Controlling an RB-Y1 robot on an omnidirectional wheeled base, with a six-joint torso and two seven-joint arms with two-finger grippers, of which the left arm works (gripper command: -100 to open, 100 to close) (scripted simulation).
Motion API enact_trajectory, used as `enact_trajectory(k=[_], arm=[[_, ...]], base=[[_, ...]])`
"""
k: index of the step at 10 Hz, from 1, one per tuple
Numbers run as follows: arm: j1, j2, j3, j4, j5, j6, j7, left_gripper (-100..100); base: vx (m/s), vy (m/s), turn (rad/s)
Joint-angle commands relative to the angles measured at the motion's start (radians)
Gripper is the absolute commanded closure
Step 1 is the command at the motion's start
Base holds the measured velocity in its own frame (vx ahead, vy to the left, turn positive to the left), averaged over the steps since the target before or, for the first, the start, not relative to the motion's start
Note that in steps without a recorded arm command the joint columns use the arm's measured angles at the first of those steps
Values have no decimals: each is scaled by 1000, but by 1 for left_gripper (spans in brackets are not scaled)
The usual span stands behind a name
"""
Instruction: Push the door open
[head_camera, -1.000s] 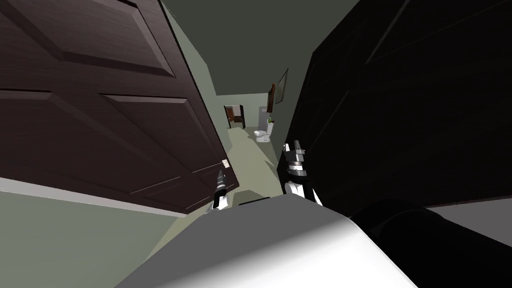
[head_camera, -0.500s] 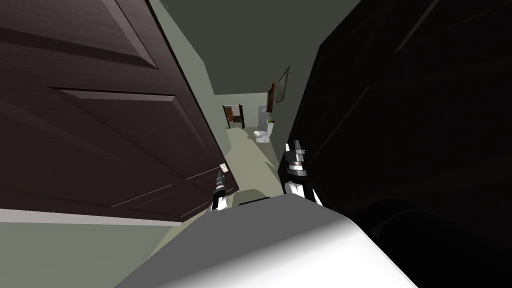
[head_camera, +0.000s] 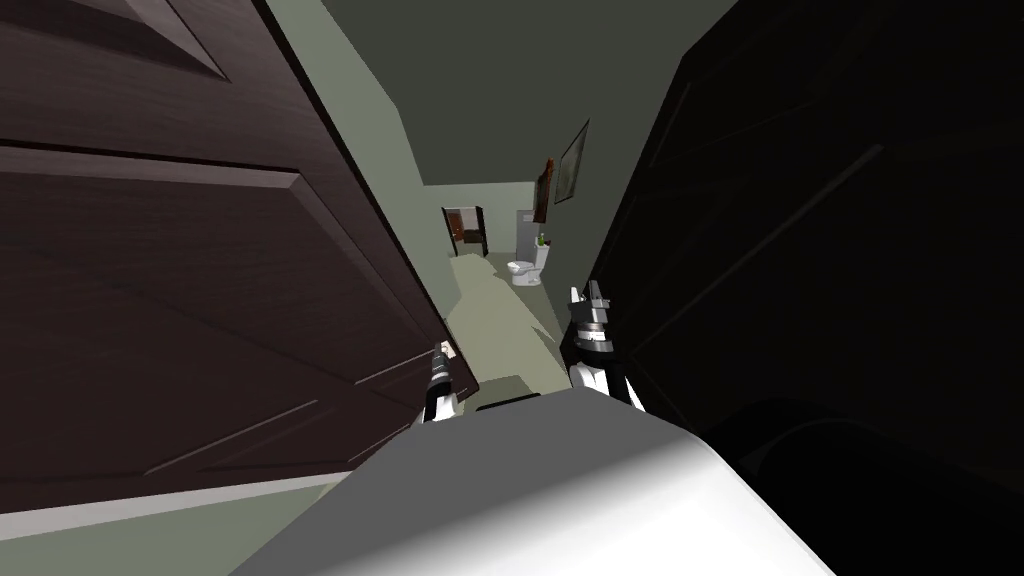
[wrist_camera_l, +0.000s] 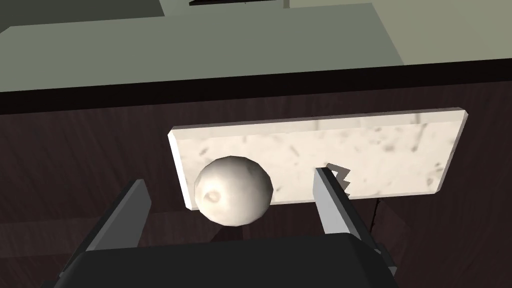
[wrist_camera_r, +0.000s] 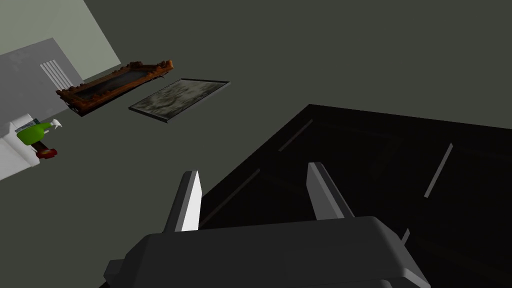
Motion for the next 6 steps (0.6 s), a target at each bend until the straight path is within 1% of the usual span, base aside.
enact_trajectory(k=[1, 3, 6], arm=[[-1, 1, 0, 1, 0, 2, 0, 100], [-1, 1, 0, 1, 0, 2, 0, 100], [-1, 1, 0, 1, 0, 2, 0, 100]], base=[[-23, -8, 5], [-33, -10, -3], [-8, -3, 1]])
